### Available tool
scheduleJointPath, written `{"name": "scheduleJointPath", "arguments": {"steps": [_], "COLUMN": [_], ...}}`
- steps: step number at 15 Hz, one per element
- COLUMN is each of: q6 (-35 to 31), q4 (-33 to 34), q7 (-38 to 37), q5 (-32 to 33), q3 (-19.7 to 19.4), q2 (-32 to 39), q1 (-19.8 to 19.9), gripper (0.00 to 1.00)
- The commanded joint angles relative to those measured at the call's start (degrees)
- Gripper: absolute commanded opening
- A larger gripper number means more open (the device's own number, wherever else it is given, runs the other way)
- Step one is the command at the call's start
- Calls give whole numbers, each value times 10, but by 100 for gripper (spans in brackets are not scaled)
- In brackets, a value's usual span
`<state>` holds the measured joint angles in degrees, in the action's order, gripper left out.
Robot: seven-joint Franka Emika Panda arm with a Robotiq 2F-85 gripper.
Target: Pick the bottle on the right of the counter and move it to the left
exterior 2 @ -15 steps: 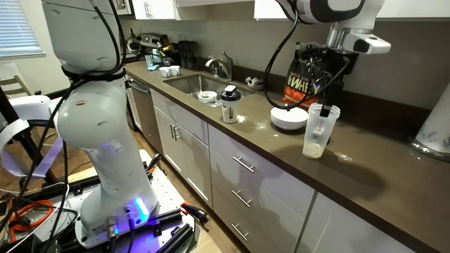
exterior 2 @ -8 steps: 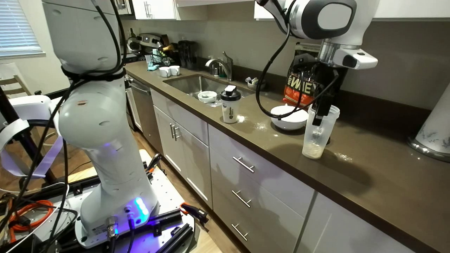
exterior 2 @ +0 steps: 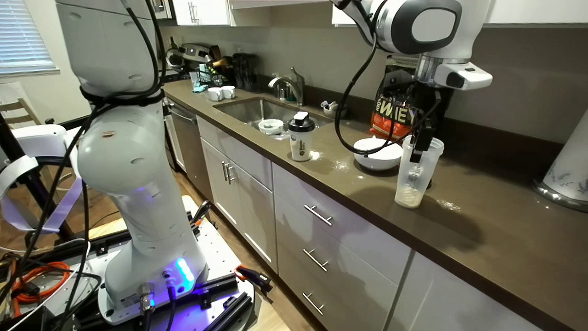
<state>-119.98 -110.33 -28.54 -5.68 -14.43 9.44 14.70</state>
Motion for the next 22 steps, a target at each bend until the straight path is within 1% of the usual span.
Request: {"name": "scheduleJointPath", "arguments": {"steps": [1,2,3,4,5,6,7,8,9,10,12,14,15,16,17,18,20,22], "q6": [-21,-28,-32,-39,-43,-47,-50,-52,-53,-53,-52,-51,-51,-51,-51,-50,-48,-54], "q4": [11,12,15,16,19,22,24,26,29,32,37,41,43,45,44,43,37,19], "q7": [-16,-18,-19,-21,-23,-25,-26,-27,-28,-28,-29,-30,-31,-31,-31,-30,-27,-22], "q5": [-12,-9,-9,-6,-3,-3,-3,-3,-2,-2,-1,1,1,1,1,1,-2,0], "q3": [-3,-4,-4,-5,-6,-6,-6,-7,-7,-8,-9,-11,-13,-14,-15,-16,-17,-18], "q2": [14,17,20,23,27,30,33,36,38,41,45,47,48,48,47,44,33,14], "q1": [-6,-6,-6,-7,-7,-7,-7,-7,-7,-7,-7,-7,-6,-6,-6,-6,-5,-7], "gripper": [63,67,68,74,71,72,48,45,38,34,31,22,4,5,1,0,2,2]}}
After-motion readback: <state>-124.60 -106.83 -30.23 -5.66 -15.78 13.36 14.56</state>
